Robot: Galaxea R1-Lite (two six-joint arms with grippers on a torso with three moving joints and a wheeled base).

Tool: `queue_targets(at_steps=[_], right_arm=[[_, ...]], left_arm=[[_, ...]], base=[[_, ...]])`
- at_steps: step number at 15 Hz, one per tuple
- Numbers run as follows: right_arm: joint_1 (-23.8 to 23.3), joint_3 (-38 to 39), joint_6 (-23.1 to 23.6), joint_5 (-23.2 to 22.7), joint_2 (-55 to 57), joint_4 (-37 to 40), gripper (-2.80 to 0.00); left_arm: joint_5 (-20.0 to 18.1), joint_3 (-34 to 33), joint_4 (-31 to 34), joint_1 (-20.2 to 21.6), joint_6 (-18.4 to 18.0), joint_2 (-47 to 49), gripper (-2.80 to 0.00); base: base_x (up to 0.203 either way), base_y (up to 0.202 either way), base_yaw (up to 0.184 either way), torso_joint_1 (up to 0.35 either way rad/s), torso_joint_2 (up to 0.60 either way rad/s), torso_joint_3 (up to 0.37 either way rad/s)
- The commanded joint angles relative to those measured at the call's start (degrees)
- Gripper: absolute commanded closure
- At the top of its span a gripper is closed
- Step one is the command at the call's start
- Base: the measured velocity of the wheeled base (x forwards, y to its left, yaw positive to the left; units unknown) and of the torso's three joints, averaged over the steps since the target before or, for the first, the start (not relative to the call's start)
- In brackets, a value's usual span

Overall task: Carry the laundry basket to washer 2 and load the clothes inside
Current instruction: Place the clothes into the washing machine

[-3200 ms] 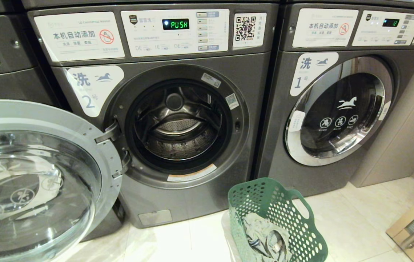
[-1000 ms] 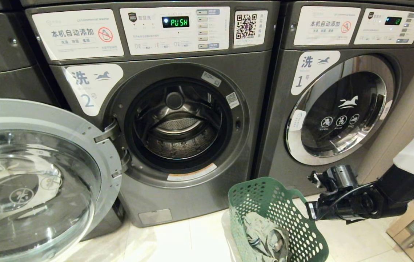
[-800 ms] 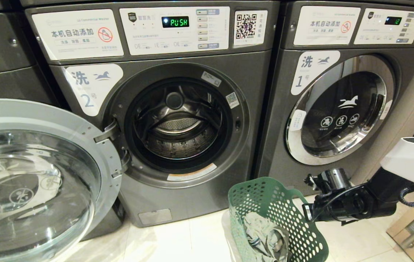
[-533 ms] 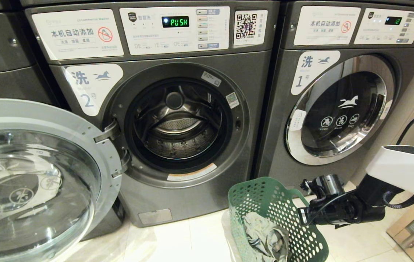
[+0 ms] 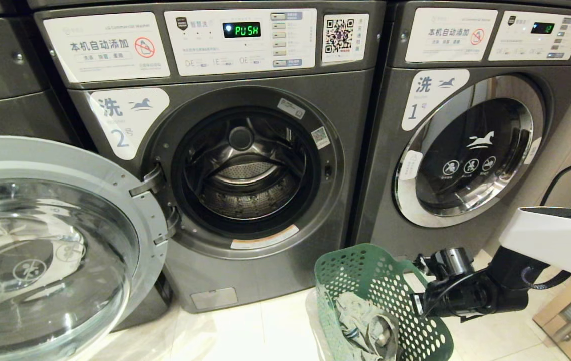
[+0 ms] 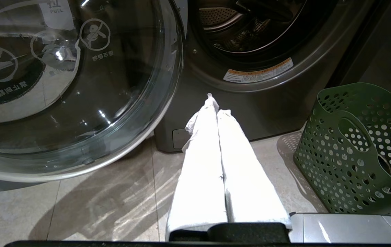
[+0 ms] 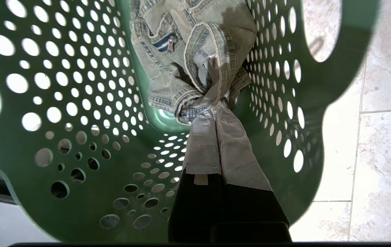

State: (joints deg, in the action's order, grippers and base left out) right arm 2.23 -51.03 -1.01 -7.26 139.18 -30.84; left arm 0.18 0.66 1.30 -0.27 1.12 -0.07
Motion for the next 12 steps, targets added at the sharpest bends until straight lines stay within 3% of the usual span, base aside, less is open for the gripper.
queue_targets(at_steps=[1,5,12], right_arm=[[0.03,2.9,-0.13,-0.18,-6.98,-0.11,0.0],[0.39,13.3,-0.14,-2.53,-18.5,0.1,0.0],[0.41,16.47,0.66,-2.23,-17.52,-1.41,0.0]], left_arm=[[-0.01,-0.04,0.02,0.0,0.11,-0.01,0.0],[0.08,-0.04,-0.07,0.0,0.55,-0.01,0.0],[-0.01,-0.07,-0.07,0.0,0.09,0.07,0.0]], base=[[0.0,0.0,0.0,0.0,0.0,0.0],[0.0,0.0,0.0,0.0,0.0,0.0],[0.0,0.0,0.0,0.0,0.0,0.0]])
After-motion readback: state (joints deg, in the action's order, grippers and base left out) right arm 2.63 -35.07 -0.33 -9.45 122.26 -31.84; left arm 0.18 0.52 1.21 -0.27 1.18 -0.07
